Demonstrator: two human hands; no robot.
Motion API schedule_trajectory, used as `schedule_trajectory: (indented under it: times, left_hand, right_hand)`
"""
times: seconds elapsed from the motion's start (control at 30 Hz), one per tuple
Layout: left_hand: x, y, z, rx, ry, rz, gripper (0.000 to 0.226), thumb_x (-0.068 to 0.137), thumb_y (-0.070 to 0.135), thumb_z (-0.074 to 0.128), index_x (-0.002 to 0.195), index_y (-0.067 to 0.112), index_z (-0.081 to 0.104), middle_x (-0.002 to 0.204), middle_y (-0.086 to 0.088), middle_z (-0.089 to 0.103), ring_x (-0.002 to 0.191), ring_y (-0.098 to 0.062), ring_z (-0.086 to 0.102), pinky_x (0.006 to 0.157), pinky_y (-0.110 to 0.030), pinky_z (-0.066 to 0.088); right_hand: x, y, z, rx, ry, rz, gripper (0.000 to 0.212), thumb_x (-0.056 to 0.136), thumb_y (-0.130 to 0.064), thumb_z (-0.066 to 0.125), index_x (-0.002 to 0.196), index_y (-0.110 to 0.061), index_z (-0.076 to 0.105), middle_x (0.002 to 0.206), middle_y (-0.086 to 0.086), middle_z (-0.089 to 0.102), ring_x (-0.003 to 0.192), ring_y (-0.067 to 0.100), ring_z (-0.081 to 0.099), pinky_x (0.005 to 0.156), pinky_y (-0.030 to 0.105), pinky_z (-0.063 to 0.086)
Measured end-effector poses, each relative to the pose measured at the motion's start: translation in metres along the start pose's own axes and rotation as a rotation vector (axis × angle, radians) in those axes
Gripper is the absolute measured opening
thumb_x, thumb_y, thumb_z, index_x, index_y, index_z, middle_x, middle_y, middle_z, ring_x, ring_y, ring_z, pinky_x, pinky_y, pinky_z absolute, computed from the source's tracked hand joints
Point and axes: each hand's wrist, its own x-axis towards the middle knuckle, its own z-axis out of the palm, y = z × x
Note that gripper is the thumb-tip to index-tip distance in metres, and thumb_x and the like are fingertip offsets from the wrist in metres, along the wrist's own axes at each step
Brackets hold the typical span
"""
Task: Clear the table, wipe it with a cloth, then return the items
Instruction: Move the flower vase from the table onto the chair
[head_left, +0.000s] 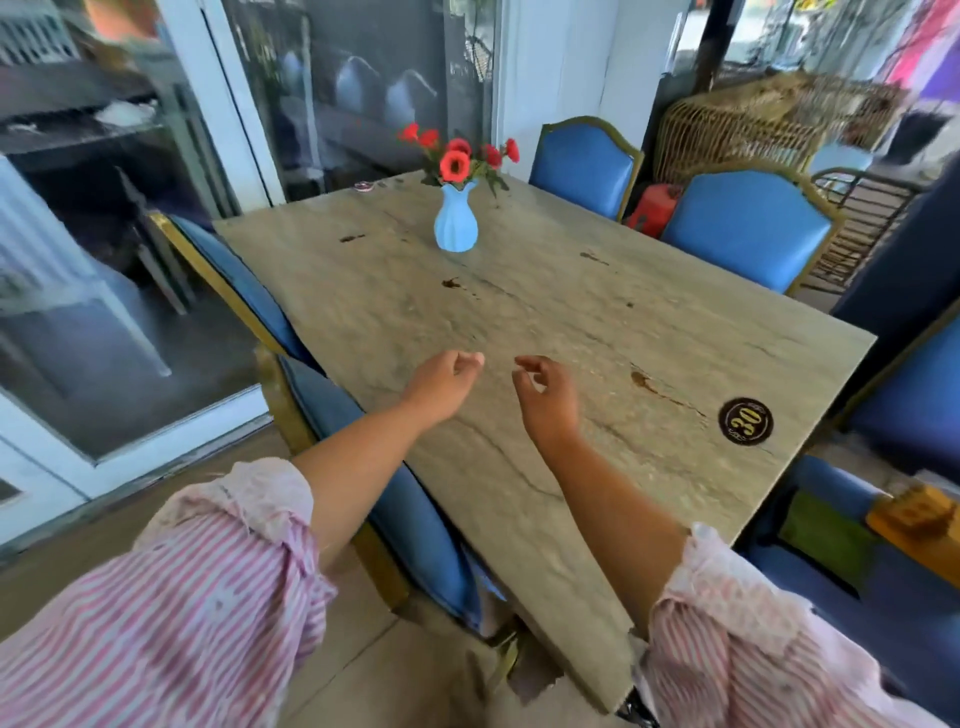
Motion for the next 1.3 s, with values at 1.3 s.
schedule_trajectory:
  times: [1.3]
  left_hand:
    - [0.477, -0.152, -0.166, 0.246, -0.391, 0.28, 0.054, 0.098, 0.036, 0.039, 0.145, 0.01, 0.031, 0.15, -0.014, 0.036, 0.138, -0.026, 0.036, 0.112, -0.032, 0.03]
  right_hand:
    - [0.404, -0.01, 0.312, -0.009, 0.464, 0.396, 0.057, 0.083, -0.028, 0.067, 0.133, -0.011, 0.045, 0.129, 0.011, 0.054, 0.115, 0.026, 0.055, 0.096, 0.037, 0.045]
